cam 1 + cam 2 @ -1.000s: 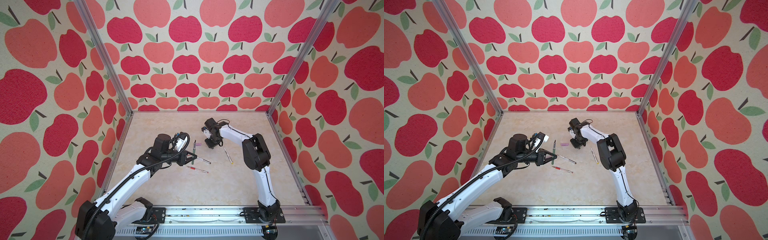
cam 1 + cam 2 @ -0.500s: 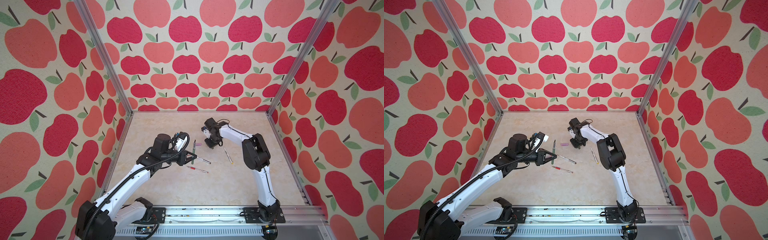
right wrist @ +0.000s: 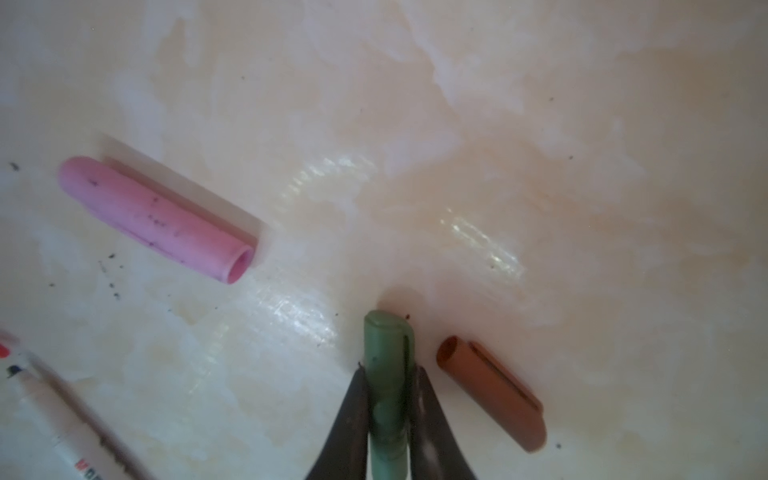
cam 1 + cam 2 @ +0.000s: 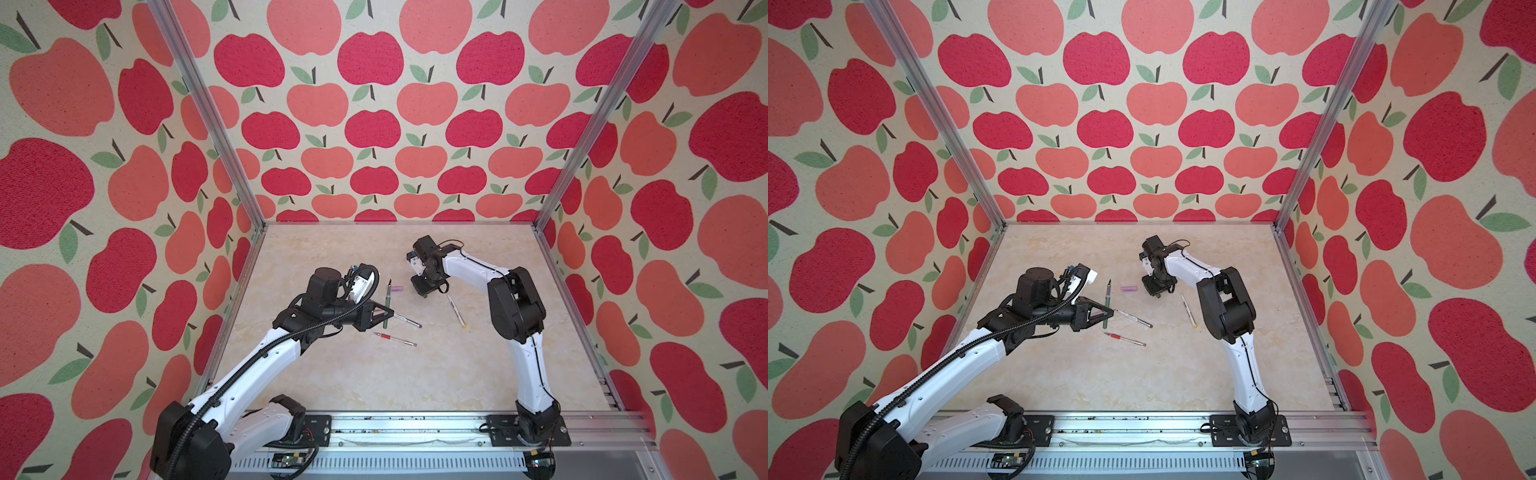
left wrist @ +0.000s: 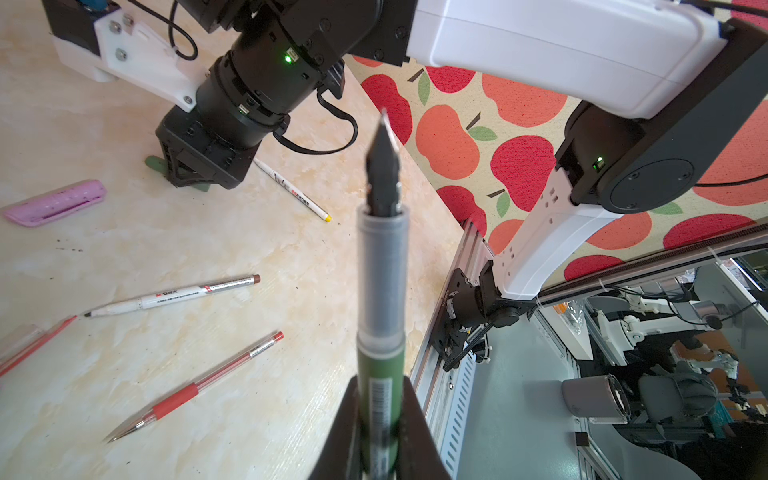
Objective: Insert the pens into the pen caps
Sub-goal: 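Lift the green cap off the table with right gripper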
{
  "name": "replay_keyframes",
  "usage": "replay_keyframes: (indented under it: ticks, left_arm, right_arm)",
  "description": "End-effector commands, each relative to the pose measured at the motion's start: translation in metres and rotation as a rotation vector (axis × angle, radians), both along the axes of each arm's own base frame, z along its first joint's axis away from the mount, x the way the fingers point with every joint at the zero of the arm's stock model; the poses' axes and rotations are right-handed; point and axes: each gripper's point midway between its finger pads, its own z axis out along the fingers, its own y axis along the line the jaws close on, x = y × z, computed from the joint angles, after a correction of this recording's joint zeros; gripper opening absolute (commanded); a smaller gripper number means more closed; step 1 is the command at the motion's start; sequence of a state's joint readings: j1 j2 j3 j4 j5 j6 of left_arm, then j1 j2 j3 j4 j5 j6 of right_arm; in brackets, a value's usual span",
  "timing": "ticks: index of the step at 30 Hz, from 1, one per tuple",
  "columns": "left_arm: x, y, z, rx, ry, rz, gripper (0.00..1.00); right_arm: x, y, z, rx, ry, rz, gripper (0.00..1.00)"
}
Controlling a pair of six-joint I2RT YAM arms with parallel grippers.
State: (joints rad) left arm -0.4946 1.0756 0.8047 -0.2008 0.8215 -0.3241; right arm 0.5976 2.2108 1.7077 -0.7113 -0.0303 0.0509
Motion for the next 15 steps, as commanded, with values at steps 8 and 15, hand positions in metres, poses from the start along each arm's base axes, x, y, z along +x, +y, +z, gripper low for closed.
replay_keyframes:
  ticks: [8,15]
  left_arm:
    - [0.003,-0.003,0.012,-0.033,-0.015,-0.010,0.00]
    - [0.002,-0.004,0.011,-0.034,-0.016,-0.008,0.00]
  right_arm:
    - [-0.026,0.002,0.001,0.176,0.146,-0.116,0.15]
    - [-0.033,0.002,0.011,0.205,0.149,-0.131,0.15]
